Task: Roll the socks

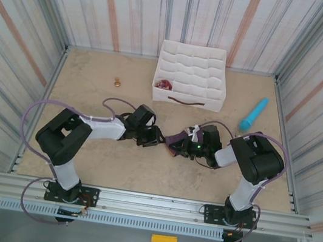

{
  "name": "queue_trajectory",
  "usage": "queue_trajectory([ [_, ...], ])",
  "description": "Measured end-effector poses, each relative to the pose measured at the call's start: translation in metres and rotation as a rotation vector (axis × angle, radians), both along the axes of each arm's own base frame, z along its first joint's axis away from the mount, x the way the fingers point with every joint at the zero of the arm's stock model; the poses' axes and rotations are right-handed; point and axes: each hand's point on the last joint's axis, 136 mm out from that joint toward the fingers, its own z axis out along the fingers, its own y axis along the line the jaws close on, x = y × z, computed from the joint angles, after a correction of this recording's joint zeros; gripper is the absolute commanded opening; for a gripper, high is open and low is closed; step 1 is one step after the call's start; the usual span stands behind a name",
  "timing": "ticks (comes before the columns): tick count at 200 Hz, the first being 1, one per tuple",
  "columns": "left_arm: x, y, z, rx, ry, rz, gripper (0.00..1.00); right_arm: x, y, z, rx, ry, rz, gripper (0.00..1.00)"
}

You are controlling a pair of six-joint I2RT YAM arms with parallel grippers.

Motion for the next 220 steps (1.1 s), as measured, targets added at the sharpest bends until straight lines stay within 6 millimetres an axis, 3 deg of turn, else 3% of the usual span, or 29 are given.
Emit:
queue_trajectory([
  [97, 0.013, -0.024, -0.003, -0.022, -0.009, 0.018, 0.37, 0.004, -0.009, 0.000, 0.029, 0.028, -0.073, 0.00],
  [151, 0.016, -0.034, -0.007, -0.023, -0.008, 0.008, 0.27, 0.006, -0.012, -0.001, 0.047, 0.038, -0.095, 0.00],
  [167, 0.017, -0.036, -0.007, -0.024, -0.009, 0.007, 0.22, 0.007, -0.013, -0.001, 0.055, 0.038, -0.100, 0.00],
  [194, 0.023, -0.041, -0.006, -0.015, -0.024, 0.005, 0.00, 0.010, -0.013, 0.000, 0.070, 0.034, -0.109, 0.00],
  [200, 0.024, -0.041, -0.006, -0.010, -0.027, 0.003, 0.00, 0.011, -0.014, 0.000, 0.071, 0.033, -0.115, 0.00],
  [220, 0.028, -0.044, -0.004, 0.024, -0.048, -0.036, 0.00, 0.013, -0.017, 0.000, 0.071, 0.033, -0.125, 0.15],
])
